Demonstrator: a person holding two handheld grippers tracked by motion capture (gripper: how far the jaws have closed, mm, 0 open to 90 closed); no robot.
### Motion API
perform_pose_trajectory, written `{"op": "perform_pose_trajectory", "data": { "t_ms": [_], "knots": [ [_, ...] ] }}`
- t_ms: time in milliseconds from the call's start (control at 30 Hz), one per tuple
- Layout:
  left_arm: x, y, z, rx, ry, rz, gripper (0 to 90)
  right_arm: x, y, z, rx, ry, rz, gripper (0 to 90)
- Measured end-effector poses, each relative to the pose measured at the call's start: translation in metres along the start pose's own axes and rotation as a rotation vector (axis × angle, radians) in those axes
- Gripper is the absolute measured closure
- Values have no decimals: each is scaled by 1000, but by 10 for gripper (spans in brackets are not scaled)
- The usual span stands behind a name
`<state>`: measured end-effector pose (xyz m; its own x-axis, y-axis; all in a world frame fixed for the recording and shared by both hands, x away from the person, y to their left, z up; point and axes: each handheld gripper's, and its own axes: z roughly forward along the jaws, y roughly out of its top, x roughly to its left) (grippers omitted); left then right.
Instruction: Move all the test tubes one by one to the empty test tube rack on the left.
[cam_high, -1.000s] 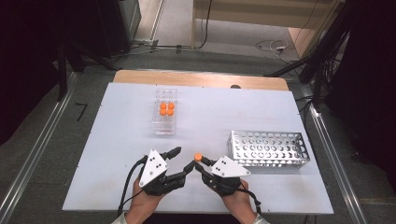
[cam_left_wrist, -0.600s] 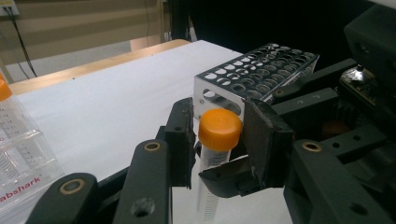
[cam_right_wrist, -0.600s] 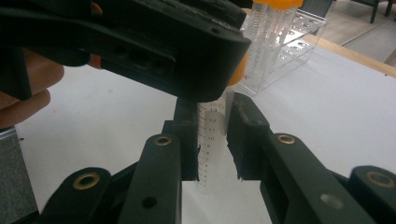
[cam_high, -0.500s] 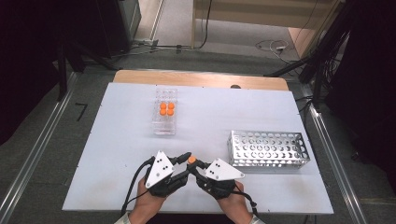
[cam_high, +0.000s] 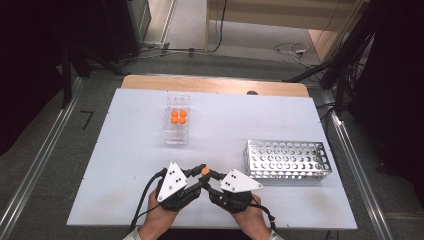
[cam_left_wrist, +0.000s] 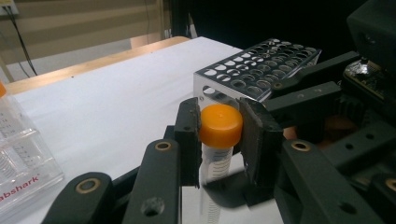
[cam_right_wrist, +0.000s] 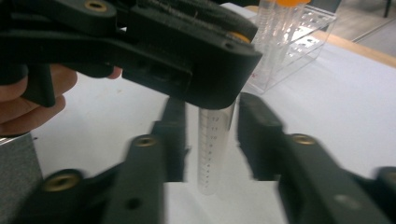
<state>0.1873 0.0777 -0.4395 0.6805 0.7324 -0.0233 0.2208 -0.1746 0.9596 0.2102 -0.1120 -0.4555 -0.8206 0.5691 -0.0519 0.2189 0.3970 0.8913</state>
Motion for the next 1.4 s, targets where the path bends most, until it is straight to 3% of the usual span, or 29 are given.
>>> {"op": "perform_pose_trajectory", "data": {
  "t_ms": [133, 367, 667, 1000, 1400],
  "knots": [
    [5, 0, -2, -2, 9, -13, 700, -4, 0, -1, 27, 12, 13, 384],
    [22, 3, -7, -8, 39, -71, 700, -21, -6, -15, 40, -22, 75, 261],
    [50, 9, -16, -22, 107, -121, 701, -42, -19, -45, 27, -67, 127, 261],
    [71, 17, -26, -34, 176, -131, 701, -62, -37, -75, 17, -131, 185, 260],
    [91, 23, -32, -46, 236, -156, 701, -73, -48, -88, 28, -175, 204, 260]
  ]
}}
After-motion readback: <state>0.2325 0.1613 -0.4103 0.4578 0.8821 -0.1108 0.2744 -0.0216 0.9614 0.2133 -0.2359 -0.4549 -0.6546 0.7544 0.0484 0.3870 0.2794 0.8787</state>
